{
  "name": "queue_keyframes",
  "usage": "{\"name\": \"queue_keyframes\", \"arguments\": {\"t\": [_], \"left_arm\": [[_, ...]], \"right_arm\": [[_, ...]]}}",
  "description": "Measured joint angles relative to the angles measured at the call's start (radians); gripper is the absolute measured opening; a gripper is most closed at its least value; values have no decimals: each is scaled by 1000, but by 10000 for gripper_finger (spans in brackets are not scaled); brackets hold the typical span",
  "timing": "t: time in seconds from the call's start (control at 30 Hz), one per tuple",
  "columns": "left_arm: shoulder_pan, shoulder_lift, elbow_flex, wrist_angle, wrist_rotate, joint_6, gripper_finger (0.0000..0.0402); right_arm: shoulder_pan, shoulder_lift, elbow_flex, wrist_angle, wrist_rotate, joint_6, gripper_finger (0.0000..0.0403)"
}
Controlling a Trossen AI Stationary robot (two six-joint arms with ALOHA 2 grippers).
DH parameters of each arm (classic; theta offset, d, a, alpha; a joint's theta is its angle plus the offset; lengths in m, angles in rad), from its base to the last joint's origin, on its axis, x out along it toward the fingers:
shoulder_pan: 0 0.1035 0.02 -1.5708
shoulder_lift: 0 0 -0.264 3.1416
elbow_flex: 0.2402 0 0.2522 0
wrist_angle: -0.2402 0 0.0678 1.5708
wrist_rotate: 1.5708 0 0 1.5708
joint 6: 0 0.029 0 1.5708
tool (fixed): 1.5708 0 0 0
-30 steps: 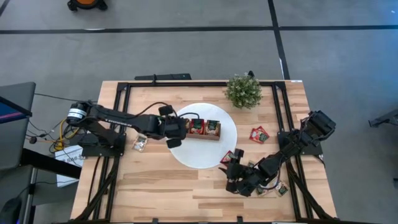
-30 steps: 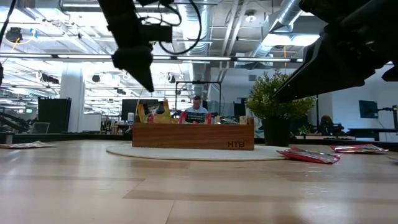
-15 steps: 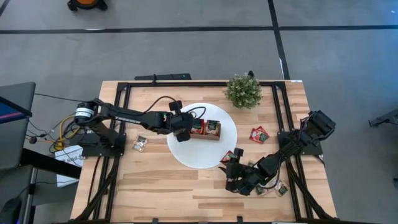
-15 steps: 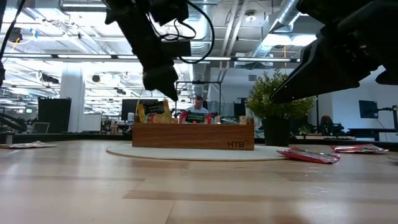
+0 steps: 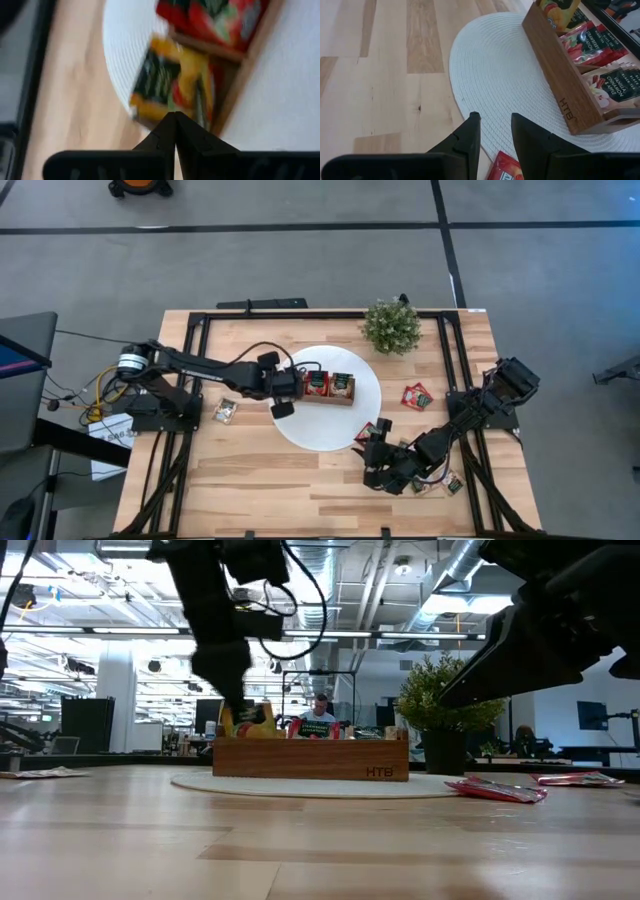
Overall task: Pick & Place Tea
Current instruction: Put the orange tea bag into the left section of the wooden organizer
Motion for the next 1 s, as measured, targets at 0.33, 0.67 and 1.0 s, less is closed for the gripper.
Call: {"name": "queue_keyframes", "arguments": {"t": [0.33, 0.67, 1.0], "left_arm": [[2, 19, -28, 408, -207, 242, 0], [-112, -7, 48, 62, -182, 164, 0], [-118, 21, -39, 148, -14, 45, 0]], "right_arm": [[-5, 0, 0, 0, 3, -6, 102], [-13, 0, 0, -9, 2, -6, 102], [2, 0, 0, -3, -1, 9, 102]]}}
